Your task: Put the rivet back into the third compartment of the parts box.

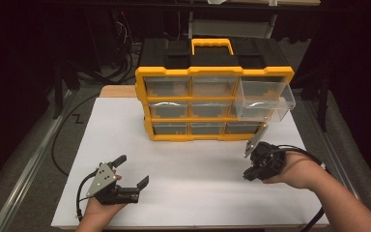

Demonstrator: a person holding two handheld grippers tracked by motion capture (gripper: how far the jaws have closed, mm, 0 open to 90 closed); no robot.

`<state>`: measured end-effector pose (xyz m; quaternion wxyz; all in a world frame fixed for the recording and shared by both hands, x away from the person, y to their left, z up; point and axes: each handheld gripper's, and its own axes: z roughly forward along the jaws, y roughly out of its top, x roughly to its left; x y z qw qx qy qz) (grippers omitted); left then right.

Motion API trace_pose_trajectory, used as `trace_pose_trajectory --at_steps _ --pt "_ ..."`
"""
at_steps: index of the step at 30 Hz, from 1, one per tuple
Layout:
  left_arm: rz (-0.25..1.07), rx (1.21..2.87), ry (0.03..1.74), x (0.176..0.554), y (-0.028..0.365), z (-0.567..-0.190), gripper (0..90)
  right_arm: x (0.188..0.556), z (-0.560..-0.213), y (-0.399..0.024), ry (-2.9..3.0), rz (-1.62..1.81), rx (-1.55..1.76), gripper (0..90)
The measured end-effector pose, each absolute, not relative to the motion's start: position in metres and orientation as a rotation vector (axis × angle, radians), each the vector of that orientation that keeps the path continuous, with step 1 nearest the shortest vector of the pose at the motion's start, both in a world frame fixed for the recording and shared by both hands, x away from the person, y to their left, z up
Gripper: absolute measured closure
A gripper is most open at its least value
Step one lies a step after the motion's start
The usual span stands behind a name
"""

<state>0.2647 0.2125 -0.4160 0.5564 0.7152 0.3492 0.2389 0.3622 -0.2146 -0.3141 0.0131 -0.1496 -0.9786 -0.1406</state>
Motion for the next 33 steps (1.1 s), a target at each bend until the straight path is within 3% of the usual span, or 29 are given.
trace_pose_trajectory --at_steps 33 --pt "0.567 1.687 0.810 0.263 0.213 -0.415 0.1 0.369 -0.164 -0.218 -3.176 -0.453 -0.491 85.0"
